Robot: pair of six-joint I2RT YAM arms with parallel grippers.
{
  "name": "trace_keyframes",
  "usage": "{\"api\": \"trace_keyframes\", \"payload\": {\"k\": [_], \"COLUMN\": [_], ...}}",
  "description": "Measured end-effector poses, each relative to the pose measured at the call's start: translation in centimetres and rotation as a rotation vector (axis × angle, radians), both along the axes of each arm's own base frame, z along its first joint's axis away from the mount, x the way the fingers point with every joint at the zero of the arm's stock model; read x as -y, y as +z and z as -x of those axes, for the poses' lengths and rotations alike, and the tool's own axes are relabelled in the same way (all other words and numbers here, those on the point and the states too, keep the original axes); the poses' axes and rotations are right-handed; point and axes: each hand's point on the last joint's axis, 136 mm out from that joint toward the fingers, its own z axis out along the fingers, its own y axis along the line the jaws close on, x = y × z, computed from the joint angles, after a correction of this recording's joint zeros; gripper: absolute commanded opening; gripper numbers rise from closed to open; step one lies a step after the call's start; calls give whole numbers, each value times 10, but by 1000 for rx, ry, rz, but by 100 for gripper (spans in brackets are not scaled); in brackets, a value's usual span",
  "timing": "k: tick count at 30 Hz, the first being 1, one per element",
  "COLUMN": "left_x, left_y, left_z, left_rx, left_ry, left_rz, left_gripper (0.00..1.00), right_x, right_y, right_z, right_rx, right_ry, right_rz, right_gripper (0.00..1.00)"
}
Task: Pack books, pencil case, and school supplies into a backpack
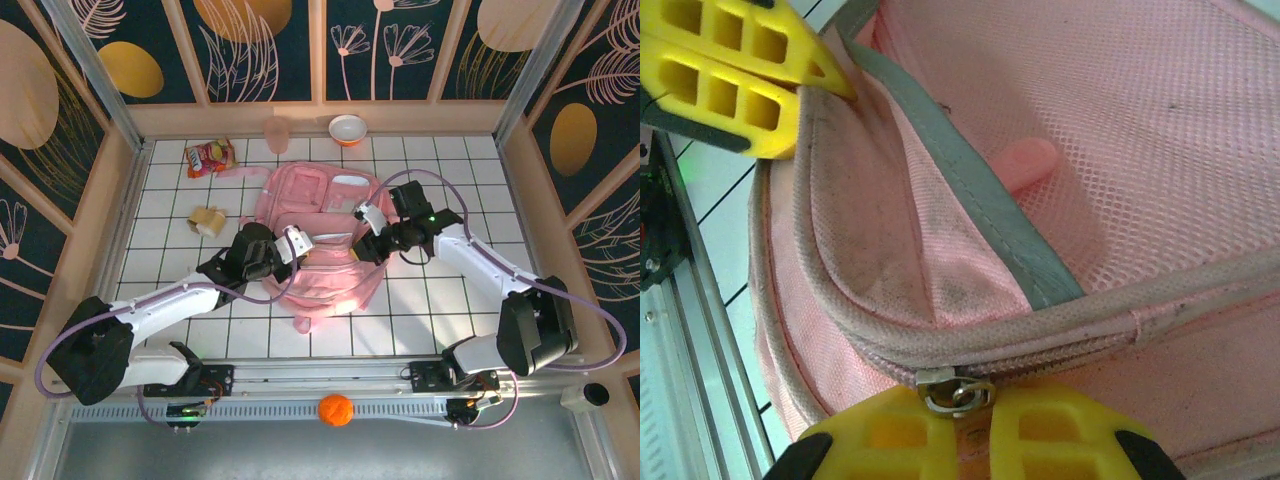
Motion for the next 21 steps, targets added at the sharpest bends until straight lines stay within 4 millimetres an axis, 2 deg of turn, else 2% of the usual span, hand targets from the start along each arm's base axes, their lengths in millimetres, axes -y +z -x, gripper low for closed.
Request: {"api": "trace_keyframes", "payload": {"k": [6,13,21], "left_x": [0,-2,-9], "left_y": [3,13,1], "left_z": [0,4,11], "left_rx": [6,17,-15], "left_ry": [0,-4,3], "left_rz": [7,19,-6], "left_gripper": [0,0,0], "right_x": [4,0,-11], "right_y": [-1,7,-8], "right_z": [-2,3,17], "right_rx": [-50,-95,-209], "right_ry": [-75,-167,-266], "right_rz": [9,-73,-110], "right_gripper": [0,0,0]}}
